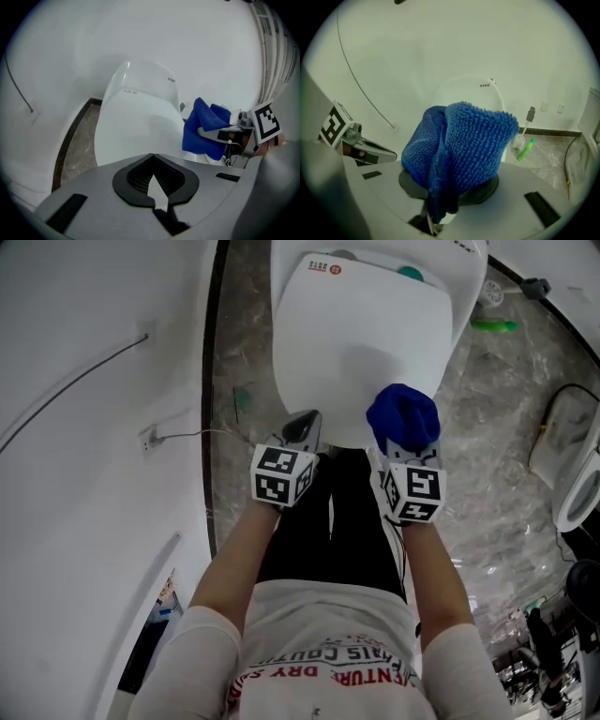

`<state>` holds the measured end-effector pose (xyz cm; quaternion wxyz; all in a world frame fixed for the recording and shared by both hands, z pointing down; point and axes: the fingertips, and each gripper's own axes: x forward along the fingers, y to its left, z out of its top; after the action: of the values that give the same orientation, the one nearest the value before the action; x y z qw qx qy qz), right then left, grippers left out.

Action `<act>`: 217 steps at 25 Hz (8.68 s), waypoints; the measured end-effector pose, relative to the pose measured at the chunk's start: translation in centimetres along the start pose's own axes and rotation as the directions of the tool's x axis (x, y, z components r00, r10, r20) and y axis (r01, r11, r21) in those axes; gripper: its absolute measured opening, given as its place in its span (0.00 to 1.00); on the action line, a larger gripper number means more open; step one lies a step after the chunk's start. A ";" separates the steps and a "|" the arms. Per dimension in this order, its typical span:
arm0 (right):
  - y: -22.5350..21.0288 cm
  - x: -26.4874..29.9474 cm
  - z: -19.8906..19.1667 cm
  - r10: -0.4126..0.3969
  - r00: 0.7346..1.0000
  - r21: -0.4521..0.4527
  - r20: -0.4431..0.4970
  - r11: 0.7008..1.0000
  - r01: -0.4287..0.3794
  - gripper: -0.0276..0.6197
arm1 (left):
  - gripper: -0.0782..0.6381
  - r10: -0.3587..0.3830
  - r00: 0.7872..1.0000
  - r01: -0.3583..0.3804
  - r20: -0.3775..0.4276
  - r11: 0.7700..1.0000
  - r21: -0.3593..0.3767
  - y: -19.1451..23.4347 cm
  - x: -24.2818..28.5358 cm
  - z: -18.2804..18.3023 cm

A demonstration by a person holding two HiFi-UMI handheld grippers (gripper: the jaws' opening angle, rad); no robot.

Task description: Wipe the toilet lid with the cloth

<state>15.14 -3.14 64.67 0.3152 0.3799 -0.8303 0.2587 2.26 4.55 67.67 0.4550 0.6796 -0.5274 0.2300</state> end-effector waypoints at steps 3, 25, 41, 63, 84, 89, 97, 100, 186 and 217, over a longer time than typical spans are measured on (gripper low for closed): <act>0.1 0.2 5.5 0.019 0.998 -0.032 0.063 0.999 -0.017 0.19 | 0.12 -0.009 0.990 0.002 0.140 0.999 0.052 -1.1 -2.1 5.8; 10.2 19.7 17.9 0.212 0.966 0.104 -0.146 0.975 -0.199 0.19 | 0.12 -0.081 0.931 0.068 0.356 0.996 0.050 11.8 -4.0 21.3; 8.6 26.0 16.0 0.184 0.951 0.097 -0.250 0.982 -0.164 0.19 | 0.12 -0.128 0.946 0.124 0.299 0.992 0.032 13.1 0.2 23.1; -5.3 18.6 13.1 0.159 0.954 0.158 -0.253 0.980 -0.121 0.19 | 0.12 -0.122 0.948 0.115 0.295 0.992 0.042 2.4 4.9 23.7; -19.7 11.9 7.2 -0.004 0.927 0.083 -0.375 0.996 0.038 0.19 | 0.12 -0.168 0.959 0.148 0.227 0.984 0.103 -6.6 8.4 21.6; -21.1 10.4 7.1 -0.060 0.910 0.040 -0.411 0.996 0.083 0.19 | 0.12 -0.157 0.960 0.136 0.231 0.985 0.105 -7.1 7.7 21.5; -12.2 9.3 13.8 0.088 0.962 0.084 -0.259 0.994 -0.068 0.19 | 0.12 -0.081 0.950 0.086 0.301 0.996 -0.001 -3.2 3.6 21.0; -5.5 10.8 14.6 0.184 0.954 0.115 -0.236 0.980 -0.160 0.19 | 0.12 -0.037 0.945 0.051 0.324 0.998 -0.033 0.2 0.8 20.1; -11.9 0.2 -2.6 -0.126 0.928 0.151 -0.351 0.970 0.189 0.19 | 0.12 -0.144 0.955 0.125 0.259 0.988 0.088 -6.3 -1.1 8.5; 22.7 13.9 -5.9 0.146 0.916 0.095 -0.374 0.988 -0.118 0.19 | 0.12 -0.018 0.958 0.031 0.286 0.999 -0.042 16.1 -14.3 -2.2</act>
<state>-8.04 7.45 74.32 0.4382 0.2766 -0.7677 0.3771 -17.07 13.24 63.46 0.3926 0.7015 -0.5842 0.1114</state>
